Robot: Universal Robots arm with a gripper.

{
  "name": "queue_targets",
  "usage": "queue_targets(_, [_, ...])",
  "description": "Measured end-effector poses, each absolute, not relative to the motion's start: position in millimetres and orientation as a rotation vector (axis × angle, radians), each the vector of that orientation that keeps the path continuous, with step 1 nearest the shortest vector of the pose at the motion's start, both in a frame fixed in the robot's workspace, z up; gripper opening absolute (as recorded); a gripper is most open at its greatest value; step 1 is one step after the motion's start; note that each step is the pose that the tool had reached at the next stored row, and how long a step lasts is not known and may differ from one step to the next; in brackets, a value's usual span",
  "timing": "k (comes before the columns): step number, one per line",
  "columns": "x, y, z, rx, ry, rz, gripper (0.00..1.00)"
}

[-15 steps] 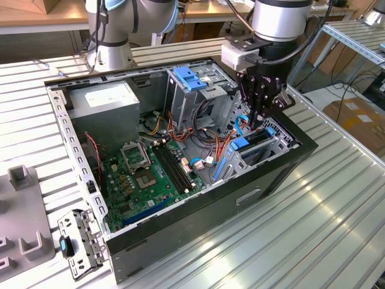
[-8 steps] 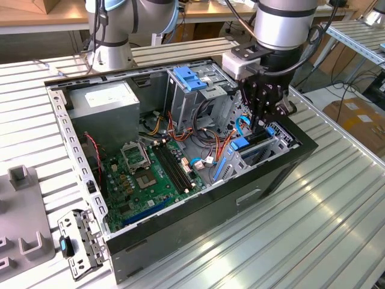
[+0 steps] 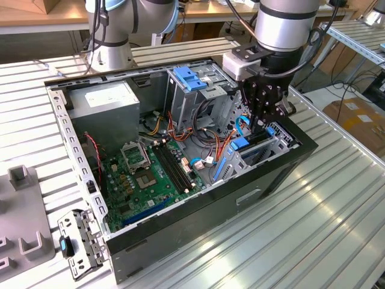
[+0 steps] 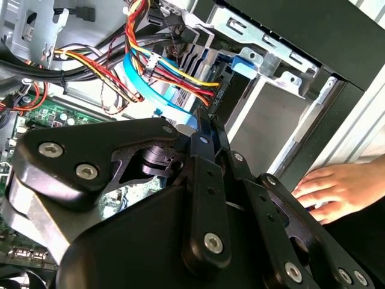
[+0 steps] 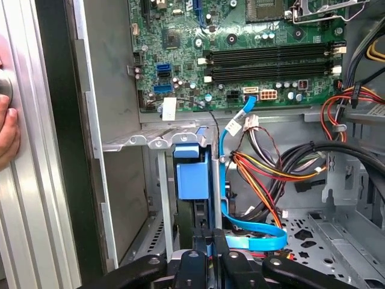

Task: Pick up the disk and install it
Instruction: 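Insert the second disk wire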

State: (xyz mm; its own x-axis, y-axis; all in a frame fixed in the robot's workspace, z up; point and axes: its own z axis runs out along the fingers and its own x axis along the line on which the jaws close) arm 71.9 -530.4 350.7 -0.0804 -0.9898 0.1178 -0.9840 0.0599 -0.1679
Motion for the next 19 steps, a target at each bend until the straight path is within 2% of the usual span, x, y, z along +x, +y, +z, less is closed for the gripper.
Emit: queue_targets(19, [73.6,-537.6,343.1,-2.097,2.257,-0.283,0.16])
